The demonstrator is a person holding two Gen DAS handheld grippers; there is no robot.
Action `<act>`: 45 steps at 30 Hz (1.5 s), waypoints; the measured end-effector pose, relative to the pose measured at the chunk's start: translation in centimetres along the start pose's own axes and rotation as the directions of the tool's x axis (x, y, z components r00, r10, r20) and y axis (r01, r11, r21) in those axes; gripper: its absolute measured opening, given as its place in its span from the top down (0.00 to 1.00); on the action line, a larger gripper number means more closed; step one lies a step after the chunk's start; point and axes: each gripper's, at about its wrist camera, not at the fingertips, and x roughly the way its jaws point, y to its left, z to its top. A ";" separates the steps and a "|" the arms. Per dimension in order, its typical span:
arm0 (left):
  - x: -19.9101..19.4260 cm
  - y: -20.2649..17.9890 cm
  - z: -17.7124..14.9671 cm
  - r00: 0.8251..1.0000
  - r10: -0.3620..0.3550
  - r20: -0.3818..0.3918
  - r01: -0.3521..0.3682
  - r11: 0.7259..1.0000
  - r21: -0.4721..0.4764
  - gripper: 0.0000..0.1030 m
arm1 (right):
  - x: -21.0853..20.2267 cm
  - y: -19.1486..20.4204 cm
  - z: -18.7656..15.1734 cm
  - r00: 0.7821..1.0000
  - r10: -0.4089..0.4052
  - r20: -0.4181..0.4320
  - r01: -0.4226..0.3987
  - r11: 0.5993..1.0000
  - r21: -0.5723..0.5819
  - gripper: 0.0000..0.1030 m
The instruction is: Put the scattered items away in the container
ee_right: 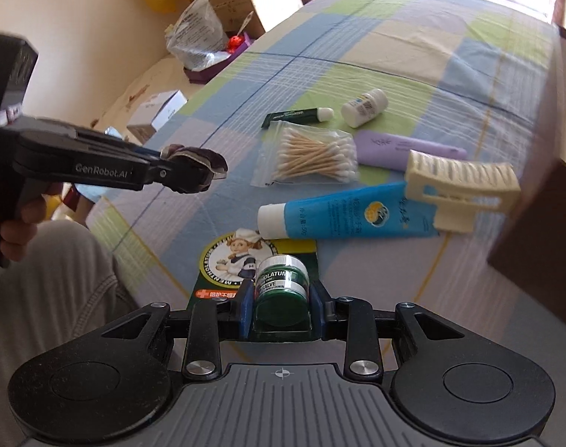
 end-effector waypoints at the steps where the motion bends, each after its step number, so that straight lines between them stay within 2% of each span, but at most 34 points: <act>1: -0.2 -0.3 0.0 1.000 0.000 0.002 0.000 1.000 0.006 0.82 | -0.8 -0.2 -0.2 1.000 -0.004 0.010 0.003 1.000 0.012 0.67; 6: -0.9 -2.2 0.1 1.000 -0.006 0.007 0.006 0.999 0.039 0.82 | -4.4 -1.4 -1.3 0.995 -0.076 0.064 0.072 0.996 0.058 0.67; 10: -1.3 -4.4 0.3 1.000 -0.027 0.013 0.026 0.997 0.077 0.82 | -7.1 -3.0 -2.6 0.980 -0.165 0.114 0.155 0.984 0.091 0.67; 12: -1.3 -5.6 0.5 0.999 -0.038 0.016 0.036 0.995 0.096 0.82 | -7.2 -3.7 -3.3 0.969 -0.226 0.105 0.219 0.973 0.069 0.67; 14: -1.3 -6.6 0.8 0.999 -0.049 0.019 0.047 0.993 0.107 0.82 | -6.4 -5.0 -4.3 0.965 -0.253 0.068 0.248 0.966 0.069 0.67; 21: -0.9 -8.3 1.0 0.998 -0.058 0.000 0.058 0.990 0.132 0.81 | -4.6 -7.1 -5.9 0.964 -0.263 -0.046 0.266 0.962 0.061 0.66; 23: -0.7 -8.7 1.0 0.998 -0.059 -0.008 0.059 0.988 0.139 0.81 | -4.3 -7.0 -5.8 0.959 -0.280 -0.040 0.281 0.958 0.050 0.51; 24: -0.6 -8.9 1.1 0.998 -0.059 -0.011 0.060 0.988 0.142 0.81 | -4.2 -7.0 -5.8 0.956 -0.292 -0.023 0.293 0.955 0.041 0.29; 25: -0.5 -9.0 1.1 0.998 -0.058 -0.015 0.060 0.988 0.145 0.81 | -4.2 -6.9 -5.9 0.953 -0.303 -0.003 0.303 0.952 0.032 0.26; 27: -0.4 -9.1 1.1 0.998 -0.056 -0.020 0.058 0.987 0.151 0.81 | -3.7 -6.8 -6.0 0.951 -0.309 -0.007 0.309 0.951 0.018 0.26; 28: -0.3 -9.1 1.1 0.998 -0.054 -0.022 0.057 0.986 0.154 0.81 | -3.3 -7.0 -6.0 0.947 -0.320 -0.017 0.320 0.947 0.017 0.36; 29: -0.2 -9.1 1.1 0.998 -0.054 -0.025 0.057 0.986 0.155 0.81 | -3.2 -6.9 -6.1 0.940 -0.340 -0.006 0.340 0.940 0.002 0.40; 30: -0.2 -9.1 1.1 0.998 -0.054 -0.026 0.057 0.986 0.154 0.81 | -3.2 -6.8 -6.2 0.938 -0.347 -0.001 0.347 0.938 -0.009 0.55; 33: -0.1 -9.2 1.2 0.998 -0.057 -0.030 0.061 0.986 0.154 0.81 | -3.4 -6.6 -6.4 0.934 -0.357 0.000 0.357 0.934 -0.030 0.58; 34: -0.1 -9.3 1.2 0.998 -0.059 -0.031 0.063 0.986 0.157 0.81 | -3.6 -6.5 -6.5 0.933 -0.360 0.006 0.360 0.932 -0.035 0.67; 38: -0.3 -10.1 1.3 0.997 -0.072 -0.026 0.075 0.981 0.179 0.81 | -5.2 -6.1 -6.5 0.938 -0.342 0.045 0.344 0.938 -0.034 0.66; 45: -1.9 -12.6 3.0 0.993 -0.117 0.005 0.112 0.960 0.255 0.81 | -10.6 -5.5 -5.5 0.941 -0.307 0.139 0.313 0.950 -0.021 0.66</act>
